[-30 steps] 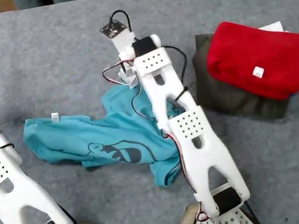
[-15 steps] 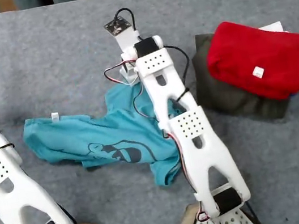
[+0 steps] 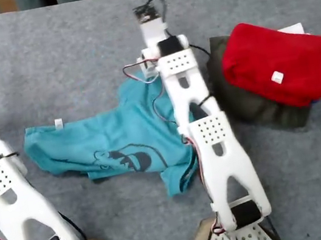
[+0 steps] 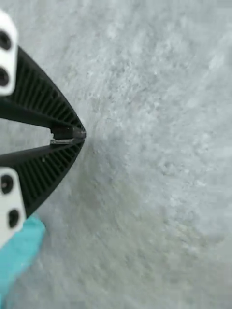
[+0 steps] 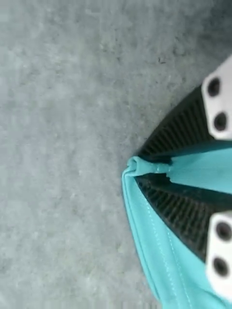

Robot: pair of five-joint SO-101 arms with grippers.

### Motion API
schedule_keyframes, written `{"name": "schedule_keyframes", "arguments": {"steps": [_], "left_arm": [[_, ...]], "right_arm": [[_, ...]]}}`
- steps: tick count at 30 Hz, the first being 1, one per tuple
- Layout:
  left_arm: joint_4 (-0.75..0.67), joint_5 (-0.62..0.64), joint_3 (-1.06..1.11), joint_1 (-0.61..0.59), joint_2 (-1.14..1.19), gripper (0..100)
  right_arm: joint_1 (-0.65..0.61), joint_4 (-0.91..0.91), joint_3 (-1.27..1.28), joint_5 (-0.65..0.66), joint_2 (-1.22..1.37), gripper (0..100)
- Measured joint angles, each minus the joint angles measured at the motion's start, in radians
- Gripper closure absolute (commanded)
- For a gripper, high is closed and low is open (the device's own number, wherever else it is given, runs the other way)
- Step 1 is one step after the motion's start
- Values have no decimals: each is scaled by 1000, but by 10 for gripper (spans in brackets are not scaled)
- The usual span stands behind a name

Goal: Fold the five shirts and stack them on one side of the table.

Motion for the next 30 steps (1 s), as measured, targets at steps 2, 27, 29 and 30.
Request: {"name": "schedule_keyframes", "arguments": {"steps": [2,27,29,30], "left_arm": [[3,130,6,18,-2,969],[-94,18,724,184,-399,863],[-104,5,724,184,-361,863],[-104,0,718,184,-344,863]], "right_arm": [[0,-5,-2,2,5,985],[0,-20,-2,2,11,985],[0,-20,-2,2,11,985],[0,-20,-2,2,11,985]]}}
